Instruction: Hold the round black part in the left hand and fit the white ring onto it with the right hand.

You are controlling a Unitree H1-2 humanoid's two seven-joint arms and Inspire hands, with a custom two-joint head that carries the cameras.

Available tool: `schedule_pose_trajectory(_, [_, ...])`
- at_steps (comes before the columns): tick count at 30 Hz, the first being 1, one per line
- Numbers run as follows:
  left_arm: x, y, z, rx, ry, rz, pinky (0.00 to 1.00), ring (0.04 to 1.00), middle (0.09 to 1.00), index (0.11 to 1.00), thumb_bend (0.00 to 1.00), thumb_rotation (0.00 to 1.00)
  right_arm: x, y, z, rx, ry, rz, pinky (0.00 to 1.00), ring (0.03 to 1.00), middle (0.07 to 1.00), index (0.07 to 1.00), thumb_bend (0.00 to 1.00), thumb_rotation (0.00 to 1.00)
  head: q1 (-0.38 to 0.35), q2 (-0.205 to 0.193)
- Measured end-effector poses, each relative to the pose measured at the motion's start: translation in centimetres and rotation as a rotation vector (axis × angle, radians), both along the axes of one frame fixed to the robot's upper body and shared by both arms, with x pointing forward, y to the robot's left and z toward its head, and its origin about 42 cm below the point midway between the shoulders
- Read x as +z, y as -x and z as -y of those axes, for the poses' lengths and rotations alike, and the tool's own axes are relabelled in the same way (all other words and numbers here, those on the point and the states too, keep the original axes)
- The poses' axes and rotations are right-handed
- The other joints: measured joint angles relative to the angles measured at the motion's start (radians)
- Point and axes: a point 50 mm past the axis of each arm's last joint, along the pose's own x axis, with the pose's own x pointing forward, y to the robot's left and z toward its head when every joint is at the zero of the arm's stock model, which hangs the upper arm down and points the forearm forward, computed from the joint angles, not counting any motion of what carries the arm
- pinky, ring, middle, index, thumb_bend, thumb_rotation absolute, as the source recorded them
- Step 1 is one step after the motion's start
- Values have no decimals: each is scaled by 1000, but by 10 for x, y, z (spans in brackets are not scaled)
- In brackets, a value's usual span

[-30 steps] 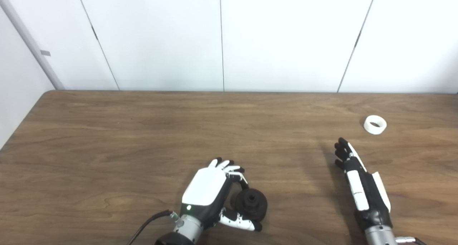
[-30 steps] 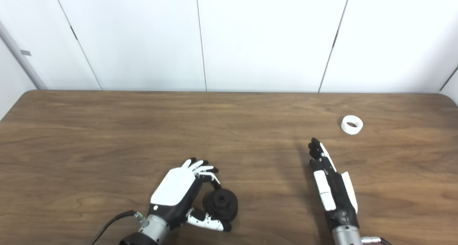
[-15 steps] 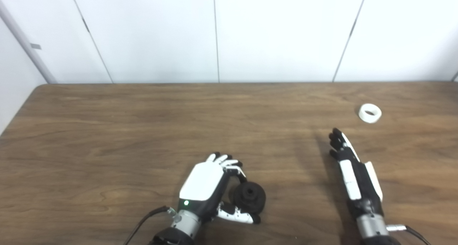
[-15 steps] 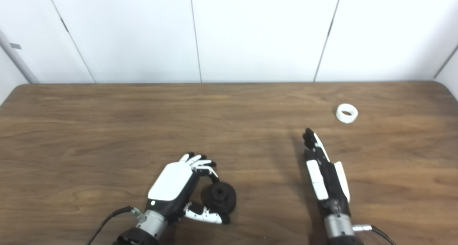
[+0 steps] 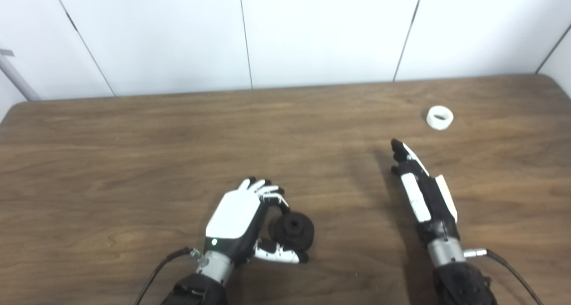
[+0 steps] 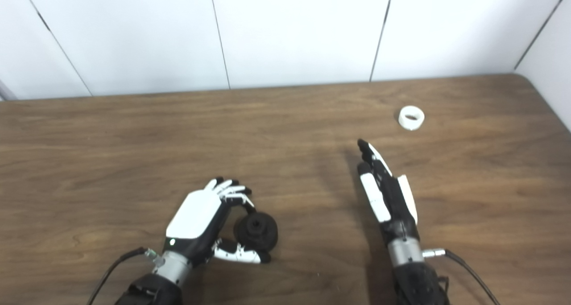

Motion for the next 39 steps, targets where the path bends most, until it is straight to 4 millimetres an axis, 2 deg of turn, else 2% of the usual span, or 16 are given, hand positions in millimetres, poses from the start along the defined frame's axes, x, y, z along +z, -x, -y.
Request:
schedule_pose_trajectory(1, [0,0,0,0,0,0,980,907,814,486,521,49,3,0,1,-10,19,-3,790,858,904,865,508,792,-5,2])
schedule_pose_trajectory(2, [0,1,-1,0,1,1,981,907,814,486,521,49,5,0,3,-21,41,-6,787,850,896,853,519,744,-9,3])
schedule_pose_trajectory(4, [-1,1,-2,2,3,0,985,907,814,486,520,49,12,1,7,-47,79,-20,865,907,908,840,540,605,-15,6])
schedule_pose_trajectory(5, [-1,2,-2,3,4,-1,987,907,814,486,520,49,15,1,11,-62,94,-28,882,919,911,837,545,575,-15,6])
schedule_pose_trajectory(6, [-1,2,-2,4,5,0,983,905,812,486,520,49,17,1,15,-74,109,-34,895,928,911,829,561,505,-15,6])
schedule_pose_trajectory(7, [-1,2,-3,4,6,0,980,904,810,486,520,49,19,0,20,-85,125,-38,900,929,908,822,583,432,-55,15])
schedule_pose_trajectory(10, [-2,2,-7,9,13,0,970,901,809,486,520,50,27,-8,36,-126,173,-39,905,918,901,816,630,326,-81,15])
schedule_pose_trajectory(13, [-2,2,-9,5,12,3,959,899,807,486,520,50,37,-17,44,-147,223,-15,922,928,905,811,669,309,-106,12])
schedule_pose_trajectory(16, [-2,2,-9,2,11,3,962,904,813,486,519,50,43,-25,44,-164,279,-13,913,922,901,798,740,341,-106,12])
schedule_pose_trajectory(17, [-2,2,-9,0,11,1,964,906,815,486,520,50,45,-28,43,-172,298,-15,918,921,904,799,757,361,-133,5])
schedule_pose_trajectory(20, [-2,2,-9,-1,10,0,966,904,814,486,520,49,54,-39,48,-210,358,-45,927,927,911,797,779,366,-150,-3])
schedule_pose_trajectory(25, [-2,2,-9,-2,10,5,960,900,808,486,521,48,84,-61,66,-255,462,-1,900,915,904,784,801,333,-150,-3])
schedule_pose_trajectory(26, [-3,2,-9,-2,11,7,957,897,804,485,521,48,89,-64,69,-261,478,10,895,921,917,785,806,329,-194,-23])
schedule_pose_trajectory(28, [-3,2,-9,-2,14,15,956,895,802,485,521,48,96,-71,72,-267,508,20,865,927,934,786,810,323,-221,-31])
schedule_pose_trajectory(32, [-6,2,-11,-6,18,16,960,896,803,486,520,48,100,-87,79,-261,564,0,816,938,951,787,829,304,-255,-41])
schedule_pose_trajectory(39, [-6,1,-15,-10,27,15,958,899,807,485,521,48,106,-108,94,-285,637,-26,860,977,975,794,833,271,-278,-51])
